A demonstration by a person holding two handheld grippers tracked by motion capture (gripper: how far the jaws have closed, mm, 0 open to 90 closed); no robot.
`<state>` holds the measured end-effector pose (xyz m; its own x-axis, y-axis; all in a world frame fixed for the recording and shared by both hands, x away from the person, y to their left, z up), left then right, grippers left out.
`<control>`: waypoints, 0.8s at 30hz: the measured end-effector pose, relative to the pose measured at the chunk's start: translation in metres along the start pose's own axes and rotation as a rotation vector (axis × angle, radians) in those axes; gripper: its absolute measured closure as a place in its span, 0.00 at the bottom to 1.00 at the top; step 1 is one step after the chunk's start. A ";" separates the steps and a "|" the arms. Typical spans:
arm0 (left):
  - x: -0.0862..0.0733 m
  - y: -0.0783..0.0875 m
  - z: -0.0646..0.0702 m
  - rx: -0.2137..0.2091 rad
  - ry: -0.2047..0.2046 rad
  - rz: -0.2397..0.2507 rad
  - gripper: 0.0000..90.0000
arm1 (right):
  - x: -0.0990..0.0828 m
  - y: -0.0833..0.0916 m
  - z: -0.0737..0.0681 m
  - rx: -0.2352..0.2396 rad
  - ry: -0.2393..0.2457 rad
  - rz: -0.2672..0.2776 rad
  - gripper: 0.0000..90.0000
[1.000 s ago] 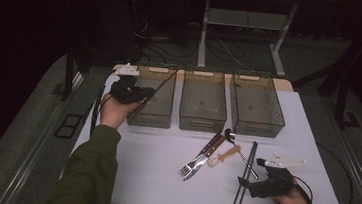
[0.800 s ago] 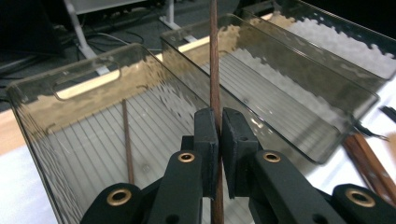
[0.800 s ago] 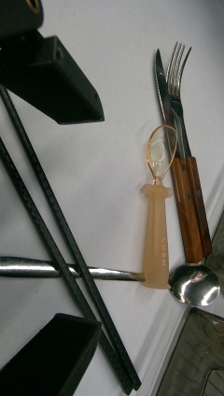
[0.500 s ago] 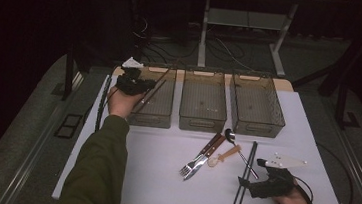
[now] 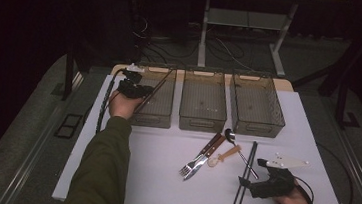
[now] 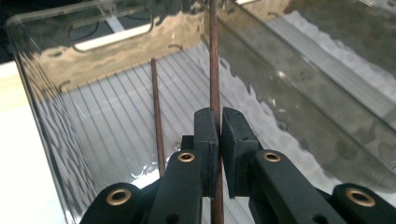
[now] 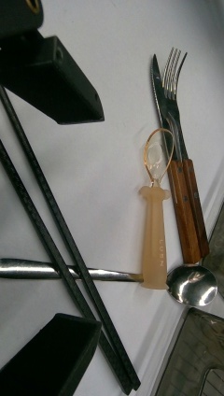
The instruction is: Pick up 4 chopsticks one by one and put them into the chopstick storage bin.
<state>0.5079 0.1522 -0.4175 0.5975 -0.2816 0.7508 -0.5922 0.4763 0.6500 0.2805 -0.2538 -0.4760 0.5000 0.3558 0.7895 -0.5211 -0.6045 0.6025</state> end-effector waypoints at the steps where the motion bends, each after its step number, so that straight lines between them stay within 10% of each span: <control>1: 0.000 0.000 0.000 0.001 0.003 0.002 0.94 | 0.000 0.000 0.000 0.000 0.001 0.000 0.02; 24: 0.000 0.001 0.002 0.023 -0.016 0.021 0.69 | 0.000 0.000 -0.001 0.001 -0.001 -0.004 0.02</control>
<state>0.5059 0.1512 -0.4165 0.5759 -0.2851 0.7662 -0.6172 0.4631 0.6361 0.2800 -0.2527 -0.4759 0.5025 0.3579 0.7870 -0.5185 -0.6037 0.6056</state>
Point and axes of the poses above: each handheld gripper's, and its own axes: y roughly backward along the jaws, x roughly out of its top, z roughly to its right, the point moved 5 cm from there along -y, roughly forward along the jaws, and after that the axes turned 2 degrees about y, right-handed, at the moved point
